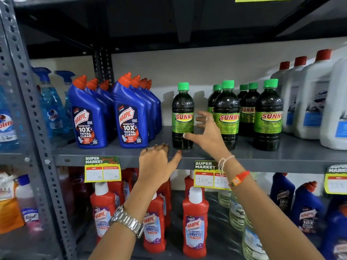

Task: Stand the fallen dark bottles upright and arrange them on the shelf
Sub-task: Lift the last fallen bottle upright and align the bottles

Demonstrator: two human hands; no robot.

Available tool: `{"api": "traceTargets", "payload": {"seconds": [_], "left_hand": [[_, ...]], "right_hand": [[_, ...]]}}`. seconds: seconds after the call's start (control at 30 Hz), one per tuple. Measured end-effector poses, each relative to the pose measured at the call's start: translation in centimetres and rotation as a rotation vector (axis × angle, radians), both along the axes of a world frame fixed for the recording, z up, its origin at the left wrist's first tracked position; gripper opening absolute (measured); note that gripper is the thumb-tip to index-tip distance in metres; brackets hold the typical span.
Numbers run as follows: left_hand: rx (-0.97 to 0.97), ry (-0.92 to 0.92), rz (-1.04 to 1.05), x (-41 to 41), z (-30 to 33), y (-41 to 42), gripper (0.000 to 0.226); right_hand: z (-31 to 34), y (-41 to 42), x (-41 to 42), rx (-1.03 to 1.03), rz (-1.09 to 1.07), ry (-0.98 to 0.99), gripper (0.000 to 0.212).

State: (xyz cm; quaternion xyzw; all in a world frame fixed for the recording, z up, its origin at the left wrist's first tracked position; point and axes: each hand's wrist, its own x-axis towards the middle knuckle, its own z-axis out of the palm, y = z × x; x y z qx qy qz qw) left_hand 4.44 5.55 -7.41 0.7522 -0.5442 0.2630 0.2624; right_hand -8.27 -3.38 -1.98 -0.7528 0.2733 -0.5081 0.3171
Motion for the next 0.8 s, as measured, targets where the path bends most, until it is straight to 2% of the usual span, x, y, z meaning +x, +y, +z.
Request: {"api": "traceTargets", "payload": {"seconds": [0.13,0.2,0.3,0.4,0.47,0.6,0.8], "left_hand": [[0.035,0.065,0.024,-0.3,0.3,-0.1,0.081],[0.072,0.153,0.022,-0.3,0.6,-0.2,0.081],[0.005,0.415,-0.078,-0.5,2.1,-0.5,0.081],[-0.174,0.861,-0.377,-1.4,4.7,-2.0,0.082],[-0.151,1.028,-0.509,-1.5,5.6,-3.1,0.078],[-0.003,1.02,-0.49,-0.9,4.8,-4.2,0.067],[-0.057,1.049,-0.493,-0.5,4.7,-4.6,0.062]], "right_hand": [[-1.6,1.2,-3.3,-0.198,-0.271,-0.196,0.037],[-1.7,0.8,-4.9,-0.214,-0.437,-0.241,0.031],[-1.6,-0.7,-6.6,-0.151,-0.491,-0.213,0.039],[-1.4,-2.5,-7.4,-0.006,-0.368,-0.143,0.055],[-1.4,-3.4,-7.6,0.1,-0.288,-0.089,0.066],[-1.7,-4.3,-7.7,0.198,-0.215,-0.002,0.081],[-1.5,-3.9,-7.7,0.155,-0.219,0.08,0.076]]}}
